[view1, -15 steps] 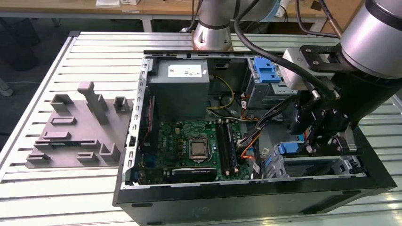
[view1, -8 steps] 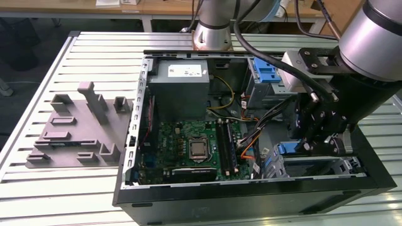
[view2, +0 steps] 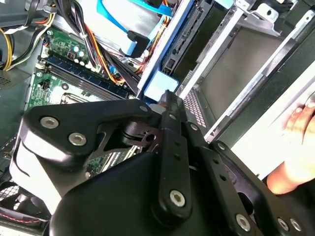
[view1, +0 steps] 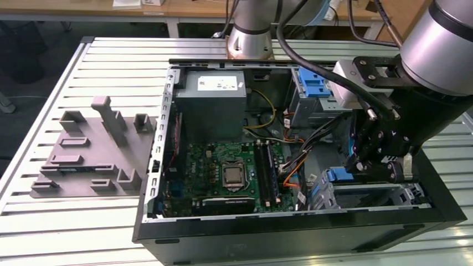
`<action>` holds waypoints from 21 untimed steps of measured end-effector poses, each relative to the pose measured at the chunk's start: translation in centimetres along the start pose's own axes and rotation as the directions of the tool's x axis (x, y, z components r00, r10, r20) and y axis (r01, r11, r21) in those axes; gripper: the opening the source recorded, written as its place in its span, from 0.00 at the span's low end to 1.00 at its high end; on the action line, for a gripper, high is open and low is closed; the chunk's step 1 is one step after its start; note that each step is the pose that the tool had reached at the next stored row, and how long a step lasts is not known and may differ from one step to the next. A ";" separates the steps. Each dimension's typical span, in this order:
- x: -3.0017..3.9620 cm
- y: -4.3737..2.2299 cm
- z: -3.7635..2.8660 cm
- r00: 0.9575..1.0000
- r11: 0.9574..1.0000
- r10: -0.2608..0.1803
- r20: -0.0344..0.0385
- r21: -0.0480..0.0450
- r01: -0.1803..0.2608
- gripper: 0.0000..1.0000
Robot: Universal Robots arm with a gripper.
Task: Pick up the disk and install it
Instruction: 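Insert the disk into the insertion slot, then insert the first disk wire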
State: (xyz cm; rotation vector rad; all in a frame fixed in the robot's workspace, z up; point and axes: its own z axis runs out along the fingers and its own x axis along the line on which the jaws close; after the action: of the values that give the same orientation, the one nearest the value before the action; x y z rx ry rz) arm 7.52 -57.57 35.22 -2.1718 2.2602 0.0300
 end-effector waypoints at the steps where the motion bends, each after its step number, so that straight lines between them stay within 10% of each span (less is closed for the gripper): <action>1: 0.00 0.00 0.00 1.000 1.000 0.000 0.000 0.000 0.000 0.11; 13: 0.00 -0.11 0.00 1.000 1.000 0.000 0.000 0.000 0.000 0.11; 21: -0.12 -2.94 -0.02 1.000 1.000 0.000 0.000 -0.001 0.000 0.11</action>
State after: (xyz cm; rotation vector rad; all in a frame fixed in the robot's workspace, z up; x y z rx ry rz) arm 10.46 -57.57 35.22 -2.1723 2.2605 0.0306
